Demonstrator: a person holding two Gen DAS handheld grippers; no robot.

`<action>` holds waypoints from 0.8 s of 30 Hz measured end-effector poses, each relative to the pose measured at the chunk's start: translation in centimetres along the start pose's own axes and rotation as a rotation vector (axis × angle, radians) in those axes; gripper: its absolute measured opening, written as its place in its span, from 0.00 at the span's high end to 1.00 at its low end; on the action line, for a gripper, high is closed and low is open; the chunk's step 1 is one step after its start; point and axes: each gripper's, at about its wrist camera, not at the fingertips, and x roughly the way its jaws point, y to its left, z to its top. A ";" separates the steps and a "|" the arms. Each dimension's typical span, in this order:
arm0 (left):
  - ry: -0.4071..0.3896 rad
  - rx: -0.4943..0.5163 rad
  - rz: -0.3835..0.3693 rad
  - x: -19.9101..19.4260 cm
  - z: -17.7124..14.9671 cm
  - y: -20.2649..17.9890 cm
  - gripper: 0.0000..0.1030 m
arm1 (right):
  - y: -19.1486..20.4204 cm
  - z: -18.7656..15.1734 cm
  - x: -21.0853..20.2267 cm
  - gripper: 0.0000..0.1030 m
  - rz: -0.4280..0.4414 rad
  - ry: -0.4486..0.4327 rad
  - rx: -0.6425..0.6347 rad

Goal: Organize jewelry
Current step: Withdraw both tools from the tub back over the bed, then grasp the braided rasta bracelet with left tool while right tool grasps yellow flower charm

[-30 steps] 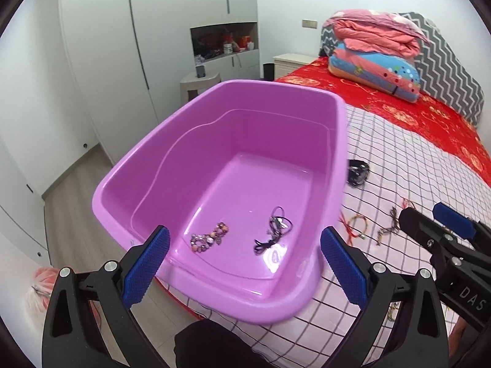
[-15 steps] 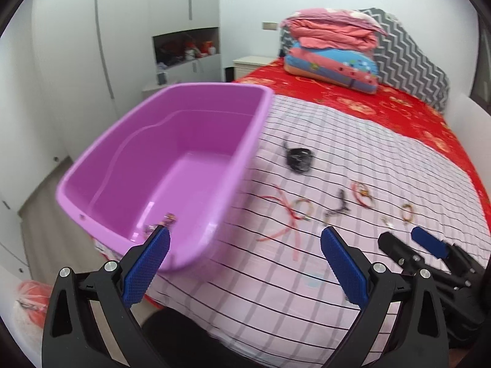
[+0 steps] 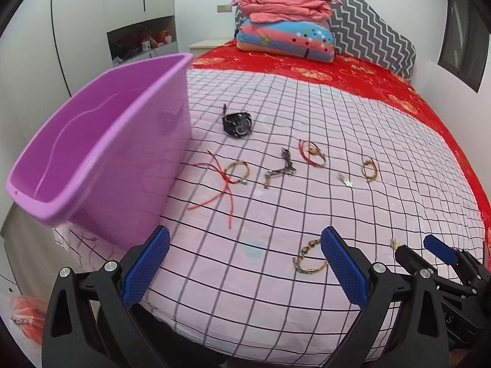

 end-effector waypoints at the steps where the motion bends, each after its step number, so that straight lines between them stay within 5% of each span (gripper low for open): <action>1: 0.006 0.001 -0.004 0.3 -0.2 -0.3 0.06 | -0.7 -0.5 -0.1 0.32 -0.009 0.004 0.006; 24: 0.136 0.070 -0.026 7.0 -4.0 -6.2 0.06 | -8.7 -4.4 3.3 0.32 -0.109 0.055 0.085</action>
